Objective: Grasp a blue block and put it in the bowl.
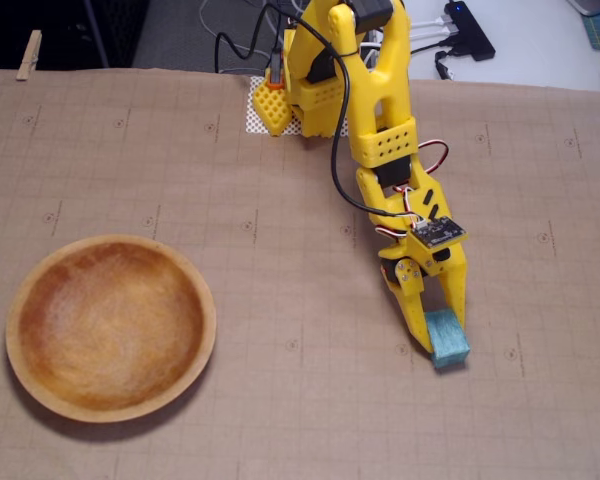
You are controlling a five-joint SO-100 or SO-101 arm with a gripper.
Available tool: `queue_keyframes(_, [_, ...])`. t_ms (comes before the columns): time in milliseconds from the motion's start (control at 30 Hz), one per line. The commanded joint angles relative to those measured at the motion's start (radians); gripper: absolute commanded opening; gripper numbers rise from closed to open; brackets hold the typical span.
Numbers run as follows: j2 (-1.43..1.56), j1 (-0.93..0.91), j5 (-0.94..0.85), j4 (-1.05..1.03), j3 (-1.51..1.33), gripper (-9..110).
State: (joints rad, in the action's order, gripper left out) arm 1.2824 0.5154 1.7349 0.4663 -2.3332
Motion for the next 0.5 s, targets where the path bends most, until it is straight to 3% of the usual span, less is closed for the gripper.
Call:
queue_keyframes(0, [0.083, -0.02, -0.006, 0.018, 0.034, -3])
queue_keyframes(467, [0.64, -0.018, -0.083, 0.015, -0.244, -3])
